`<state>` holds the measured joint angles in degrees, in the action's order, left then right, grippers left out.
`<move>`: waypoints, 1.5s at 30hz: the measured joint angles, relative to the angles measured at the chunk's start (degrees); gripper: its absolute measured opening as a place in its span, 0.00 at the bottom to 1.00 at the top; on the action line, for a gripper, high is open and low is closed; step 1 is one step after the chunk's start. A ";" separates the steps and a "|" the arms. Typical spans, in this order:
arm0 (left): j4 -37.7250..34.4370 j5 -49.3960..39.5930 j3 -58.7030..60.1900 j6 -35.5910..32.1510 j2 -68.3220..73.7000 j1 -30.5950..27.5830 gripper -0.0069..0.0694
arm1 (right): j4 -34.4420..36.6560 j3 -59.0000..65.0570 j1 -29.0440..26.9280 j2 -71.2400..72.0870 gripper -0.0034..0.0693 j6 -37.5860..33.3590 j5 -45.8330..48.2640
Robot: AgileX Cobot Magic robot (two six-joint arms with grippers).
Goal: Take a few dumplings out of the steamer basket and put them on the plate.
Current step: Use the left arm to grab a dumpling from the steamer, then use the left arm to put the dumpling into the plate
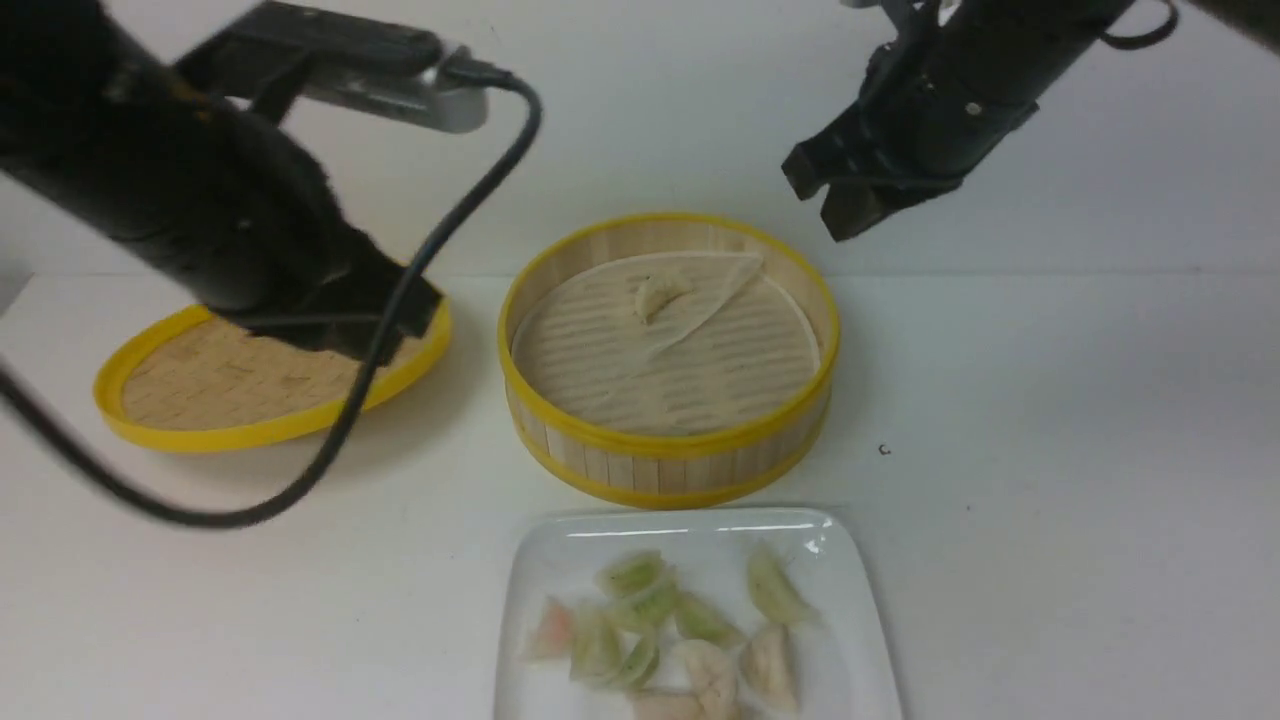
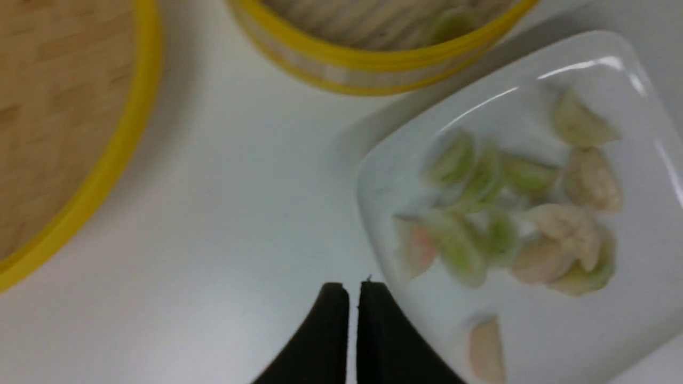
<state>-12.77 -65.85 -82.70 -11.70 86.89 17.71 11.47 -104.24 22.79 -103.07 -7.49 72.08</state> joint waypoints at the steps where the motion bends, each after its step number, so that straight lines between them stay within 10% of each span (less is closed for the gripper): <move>1: -2.14 0.28 -2.18 -1.23 3.59 0.06 0.10 | 0.97 3.15 0.00 2.96 0.03 -0.44 0.00; 10: -5.92 -0.27 -29.42 -6.91 32.09 1.71 0.15 | 4.58 22.98 0.00 24.58 0.03 -1.04 0.07; 24: 3.39 13.02 -53.49 -8.08 56.06 4.65 0.65 | 6.13 25.16 0.00 34.19 0.03 -0.75 0.28; 31: 5.25 17.48 -53.60 -8.08 60.61 5.01 0.61 | 6.74 25.18 -0.02 34.19 0.03 -0.63 0.29; 36: 5.11 16.42 -54.70 -4.72 61.44 5.12 0.35 | 7.12 25.18 -0.02 34.19 0.03 -0.63 0.29; 45: 7.63 -4.26 -64.47 0.50 52.89 5.12 0.27 | 7.12 25.18 -0.02 37.60 0.03 -1.00 0.34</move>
<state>-5.14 -70.11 -147.17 -11.20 139.78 22.83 18.60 -79.06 22.77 -65.47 -8.49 72.42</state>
